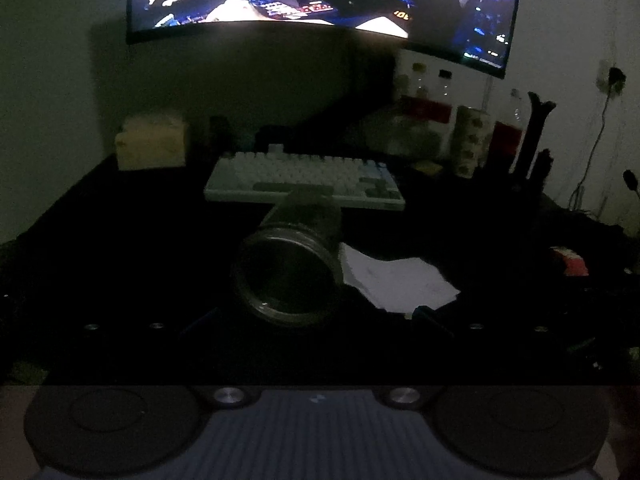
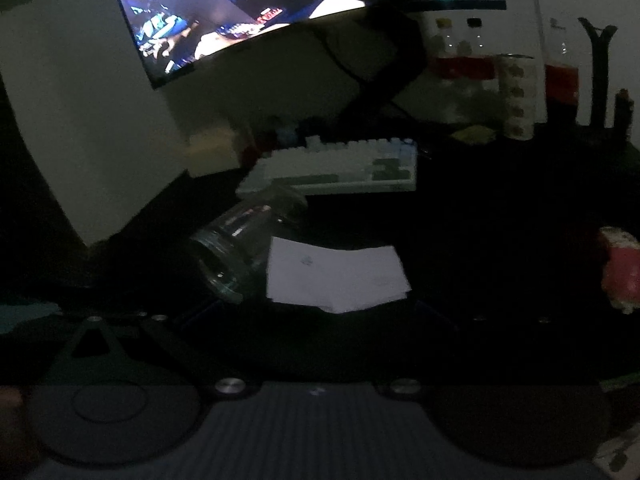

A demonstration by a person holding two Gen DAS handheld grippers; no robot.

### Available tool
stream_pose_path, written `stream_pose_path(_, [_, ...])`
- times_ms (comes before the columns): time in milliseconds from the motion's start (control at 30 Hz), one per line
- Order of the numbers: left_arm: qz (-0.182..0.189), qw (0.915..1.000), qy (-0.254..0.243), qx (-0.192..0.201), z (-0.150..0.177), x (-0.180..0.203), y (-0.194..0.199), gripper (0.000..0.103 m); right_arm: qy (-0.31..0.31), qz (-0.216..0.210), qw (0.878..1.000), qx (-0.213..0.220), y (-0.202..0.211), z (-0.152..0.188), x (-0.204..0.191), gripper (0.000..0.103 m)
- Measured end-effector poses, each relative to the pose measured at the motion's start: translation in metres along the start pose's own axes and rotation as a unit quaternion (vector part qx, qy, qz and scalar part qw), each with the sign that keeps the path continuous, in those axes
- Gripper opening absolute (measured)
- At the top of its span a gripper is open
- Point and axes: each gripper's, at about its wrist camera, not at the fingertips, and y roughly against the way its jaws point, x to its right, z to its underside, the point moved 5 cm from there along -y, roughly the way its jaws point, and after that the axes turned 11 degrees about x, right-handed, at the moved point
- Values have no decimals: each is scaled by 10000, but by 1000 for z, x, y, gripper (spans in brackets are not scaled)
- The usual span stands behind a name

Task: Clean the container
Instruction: 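Move the left tool toward the open mouth of the glass jar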

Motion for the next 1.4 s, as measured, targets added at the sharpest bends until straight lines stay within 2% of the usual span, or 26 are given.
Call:
stream_pose_path(133, [-118,9999,-46,10,1,-2,-4,103,-29,-60,10000,-15,-3,2,1,103])
stream_pose_path(267, [-237,9990,370,-104,3,-9,-12,103,61,-122,9999,93,-8,4,2,103])
stream_pose_path(367, [-130,9987,498,-46,3,-10,-13,103,168,-177,9997,10,-14,2,0,103])
stream_pose_path(433, [-172,9988,451,8,3,-10,-13,103,274,-173,9995,8,-17,-2,0,103])
stream_pose_path(567, [-179,9998,-9,117,2,-4,-12,103,479,-229,9986,15,-23,-3,-1,103])
stream_pose_path(833, [-393,9981,431,-210,9,-13,-26,103,735,-640,9952,-72,-30,3,-10,103])
stream_pose_path(1000, [-541,9983,119,-193,9,-12,-31,103,948,-463,9943,-160,-37,0,-12,103])
stream_pose_path(1233, [-181,9996,25,-217,11,-5,-46,103,862,-529,9947,-171,-49,-8,0,103])
stream_pose_path(1333, [-290,9993,-139,-175,12,-5,-57,103,883,-519,9946,-190,-57,-10,5,103])
stream_pose_path(1400, [-287,9994,-74,-188,13,-9,-64,103,1005,-517,9934,-202,-63,-11,6,103])
